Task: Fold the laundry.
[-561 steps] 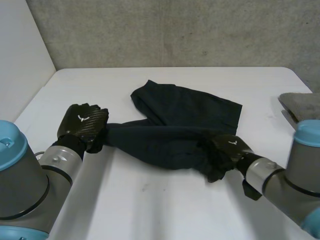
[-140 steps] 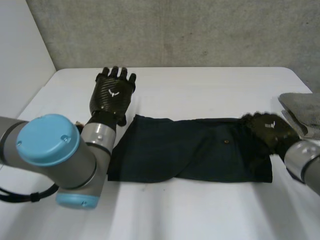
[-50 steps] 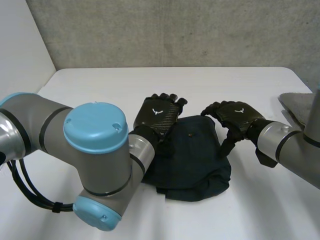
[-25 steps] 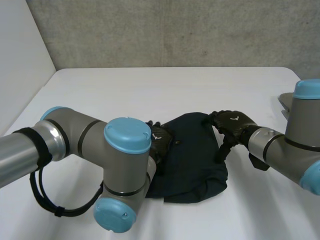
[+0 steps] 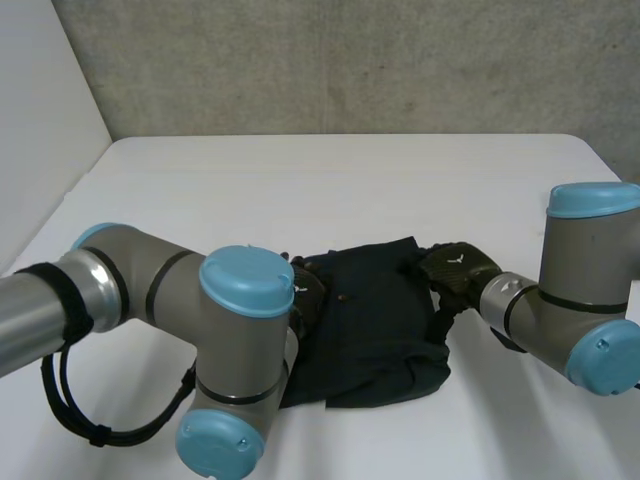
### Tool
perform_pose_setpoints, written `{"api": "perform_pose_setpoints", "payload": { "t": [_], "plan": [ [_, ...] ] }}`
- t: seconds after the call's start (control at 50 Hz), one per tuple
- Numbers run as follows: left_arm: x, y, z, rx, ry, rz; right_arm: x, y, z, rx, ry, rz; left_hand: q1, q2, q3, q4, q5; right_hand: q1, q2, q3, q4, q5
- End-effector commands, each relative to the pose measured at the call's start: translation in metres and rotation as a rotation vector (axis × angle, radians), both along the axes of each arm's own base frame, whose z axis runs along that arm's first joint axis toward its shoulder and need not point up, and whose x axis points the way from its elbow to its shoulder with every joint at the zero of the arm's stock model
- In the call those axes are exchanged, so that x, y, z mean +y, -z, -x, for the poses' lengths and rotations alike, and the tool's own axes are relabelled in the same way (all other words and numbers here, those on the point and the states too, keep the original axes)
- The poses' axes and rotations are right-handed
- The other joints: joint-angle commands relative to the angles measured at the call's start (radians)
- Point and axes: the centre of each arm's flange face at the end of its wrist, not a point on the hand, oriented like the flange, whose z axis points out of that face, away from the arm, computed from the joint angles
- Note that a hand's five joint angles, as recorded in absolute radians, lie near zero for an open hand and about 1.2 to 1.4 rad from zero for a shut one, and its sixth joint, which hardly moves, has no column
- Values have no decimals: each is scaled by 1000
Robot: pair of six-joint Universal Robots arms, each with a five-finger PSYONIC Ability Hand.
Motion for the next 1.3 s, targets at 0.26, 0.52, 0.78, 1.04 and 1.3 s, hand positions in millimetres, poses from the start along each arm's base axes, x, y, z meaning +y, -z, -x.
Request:
{"api": "perform_pose_setpoints", "payload": {
  "t": [0.26, 0.52, 0.78, 1.04, 1.3],
  "plan": [
    [-4, -137, -23, 446, 34, 124, 37, -88, 22, -165, 124, 240, 4, -14, -20, -14, -34, -26, -44, -40, -56, -64],
    [-8, -151, -39, 567, 147, -42, 117, -44, 13, -181, -10, 125, 7, -11, -17, -11, -31, -26, -44, -40, -56, -64],
    [-7, -144, -33, 560, 162, -61, 124, 17, -5, -123, -92, 126, 7, -11, -17, -11, -31, -26, -44, -40, -56, -64],
    [-6, -141, -34, 560, 158, -74, 107, 24, -16, -85, -128, 293, 7, -11, -17, -11, -31, 275, 257, 261, 245, 237],
    [-6, -141, -35, 561, 156, -75, 91, 30, -24, -88, -130, 300, 4, -14, -20, -14, -34, 887, 869, 873, 857, 850]
  ]
}}
